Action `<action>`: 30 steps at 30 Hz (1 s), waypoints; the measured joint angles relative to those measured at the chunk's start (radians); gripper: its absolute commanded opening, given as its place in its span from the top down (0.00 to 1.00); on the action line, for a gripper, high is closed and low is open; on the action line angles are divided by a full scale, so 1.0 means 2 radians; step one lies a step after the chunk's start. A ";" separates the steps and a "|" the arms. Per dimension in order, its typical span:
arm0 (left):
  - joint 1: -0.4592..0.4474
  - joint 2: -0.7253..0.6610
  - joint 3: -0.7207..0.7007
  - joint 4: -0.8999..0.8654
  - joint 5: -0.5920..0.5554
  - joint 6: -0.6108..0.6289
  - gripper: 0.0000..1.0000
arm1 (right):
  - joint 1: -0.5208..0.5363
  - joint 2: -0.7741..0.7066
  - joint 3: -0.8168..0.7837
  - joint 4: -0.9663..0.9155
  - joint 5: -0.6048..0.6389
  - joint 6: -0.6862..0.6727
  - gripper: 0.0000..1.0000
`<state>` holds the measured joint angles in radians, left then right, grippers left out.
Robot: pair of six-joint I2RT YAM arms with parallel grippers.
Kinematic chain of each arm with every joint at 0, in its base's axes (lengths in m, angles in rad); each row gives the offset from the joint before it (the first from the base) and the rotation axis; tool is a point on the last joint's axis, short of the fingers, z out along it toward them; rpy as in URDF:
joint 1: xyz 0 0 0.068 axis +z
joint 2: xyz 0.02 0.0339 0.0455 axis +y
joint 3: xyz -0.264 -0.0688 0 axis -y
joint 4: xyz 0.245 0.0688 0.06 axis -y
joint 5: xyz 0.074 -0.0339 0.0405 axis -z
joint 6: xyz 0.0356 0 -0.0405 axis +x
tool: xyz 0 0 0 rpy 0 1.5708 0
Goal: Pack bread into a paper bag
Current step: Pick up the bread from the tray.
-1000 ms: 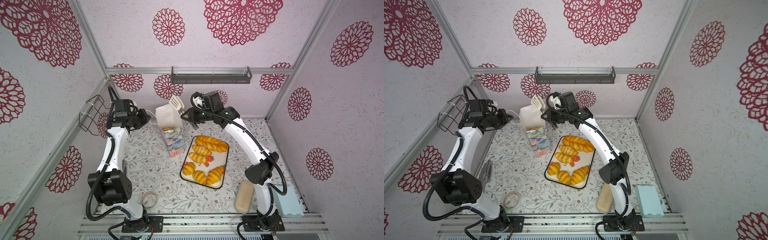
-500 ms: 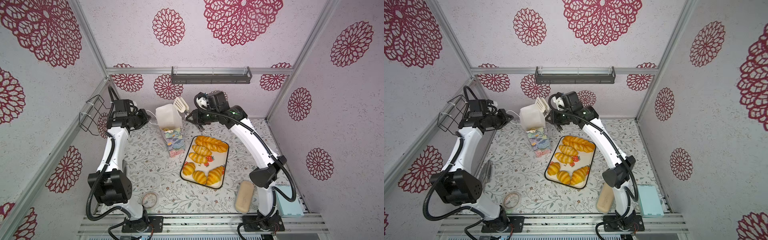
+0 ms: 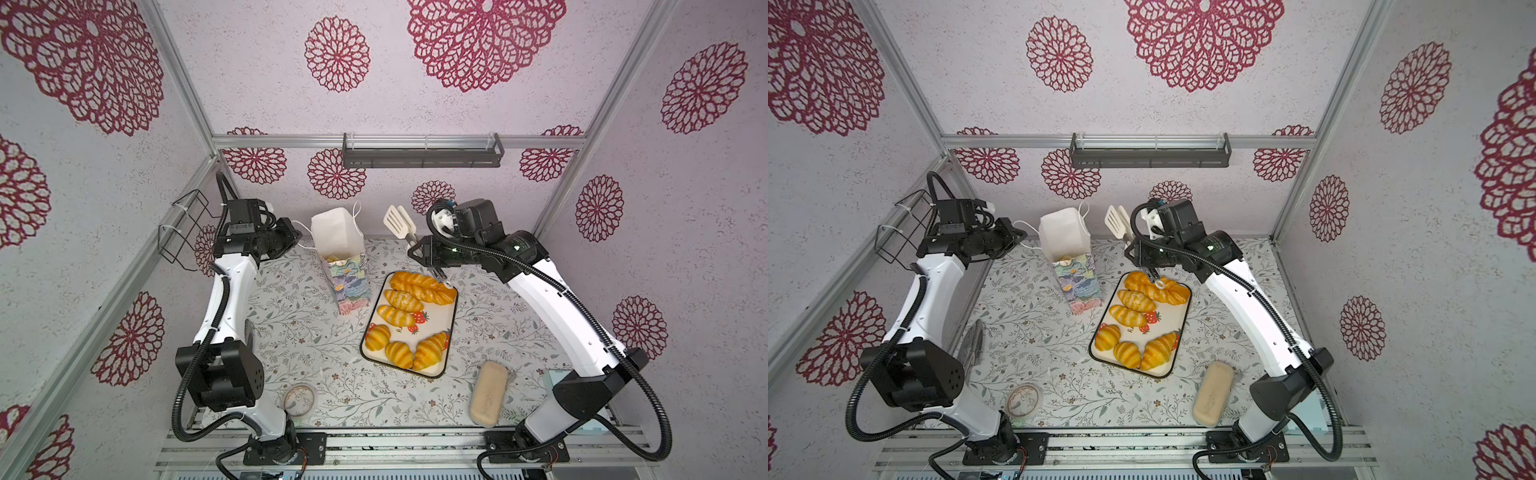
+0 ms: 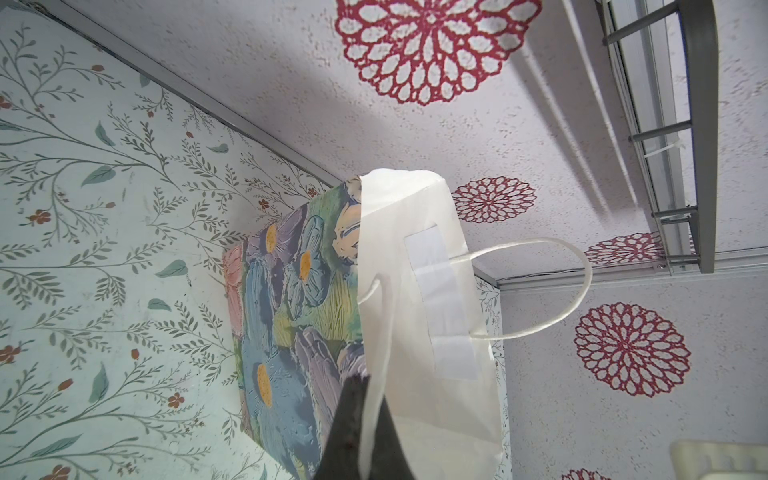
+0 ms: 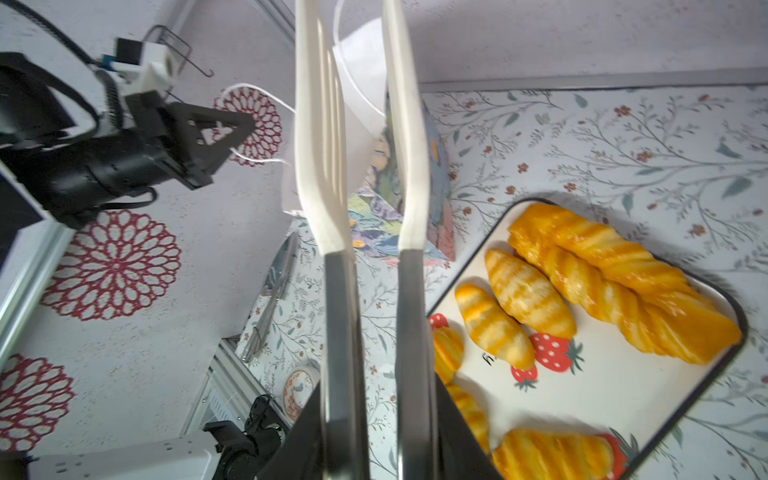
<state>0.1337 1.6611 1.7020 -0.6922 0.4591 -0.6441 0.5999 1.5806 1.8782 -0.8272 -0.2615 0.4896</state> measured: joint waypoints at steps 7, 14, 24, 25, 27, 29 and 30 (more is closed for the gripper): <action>0.000 0.000 0.000 0.000 0.000 0.000 1.00 | -0.025 -0.062 -0.137 0.009 0.012 0.002 0.65; 0.000 0.000 0.000 0.000 0.000 0.000 1.00 | -0.026 -0.089 -0.200 -0.004 0.013 0.004 0.65; 0.000 0.000 0.000 0.000 -0.012 0.002 1.00 | -0.026 -0.139 -0.306 -0.042 0.010 0.015 0.63; 0.000 0.000 0.000 0.000 -0.013 0.002 1.00 | -0.026 -0.142 -0.310 -0.047 0.010 0.016 0.63; 0.000 0.000 0.000 0.000 -0.014 0.002 1.00 | -0.026 -0.152 -0.318 -0.056 0.010 0.019 0.62; 0.000 0.000 0.000 0.000 -0.014 0.002 1.00 | -0.026 -0.163 -0.325 -0.065 0.011 0.021 0.61; 0.000 0.000 0.000 0.000 -0.014 0.002 1.00 | -0.025 -0.170 -0.329 -0.071 0.011 0.023 0.60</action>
<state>0.1337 1.6611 1.7020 -0.6926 0.4309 -0.6392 0.5491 1.2404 1.2201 -0.9684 -0.2401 0.5350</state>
